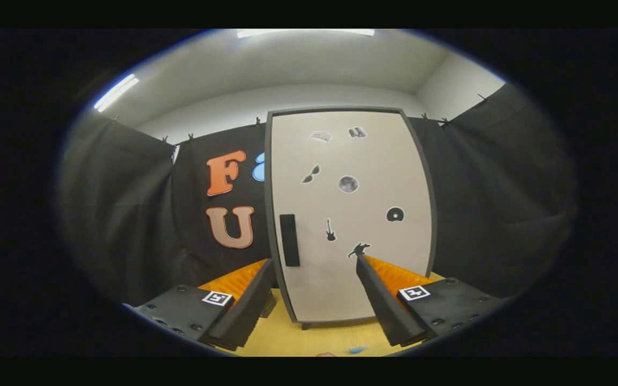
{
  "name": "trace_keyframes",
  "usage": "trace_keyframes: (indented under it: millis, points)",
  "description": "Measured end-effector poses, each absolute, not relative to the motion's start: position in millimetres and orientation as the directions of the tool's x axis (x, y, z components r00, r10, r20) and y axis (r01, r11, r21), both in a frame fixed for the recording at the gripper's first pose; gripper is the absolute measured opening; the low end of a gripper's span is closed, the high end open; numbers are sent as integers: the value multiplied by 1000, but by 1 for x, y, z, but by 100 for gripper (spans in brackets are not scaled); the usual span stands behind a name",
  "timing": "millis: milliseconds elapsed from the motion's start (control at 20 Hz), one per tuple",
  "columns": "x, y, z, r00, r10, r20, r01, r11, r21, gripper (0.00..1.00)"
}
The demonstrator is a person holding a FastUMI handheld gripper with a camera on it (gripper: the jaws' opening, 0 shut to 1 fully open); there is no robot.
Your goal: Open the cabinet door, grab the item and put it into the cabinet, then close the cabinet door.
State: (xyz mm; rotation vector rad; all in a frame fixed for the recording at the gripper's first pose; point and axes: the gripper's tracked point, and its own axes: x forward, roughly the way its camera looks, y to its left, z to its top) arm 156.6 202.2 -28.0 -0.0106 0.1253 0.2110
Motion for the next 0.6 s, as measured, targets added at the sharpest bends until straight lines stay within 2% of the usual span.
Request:
trace_keyframes:
  millis: [350, 600]
  points:
    - [223, 249, -56, 958, 224, -179, -232, 972, -24, 97]
    - [269, 257, -74, 960, 182, -212, -202, 976, -79, 98]
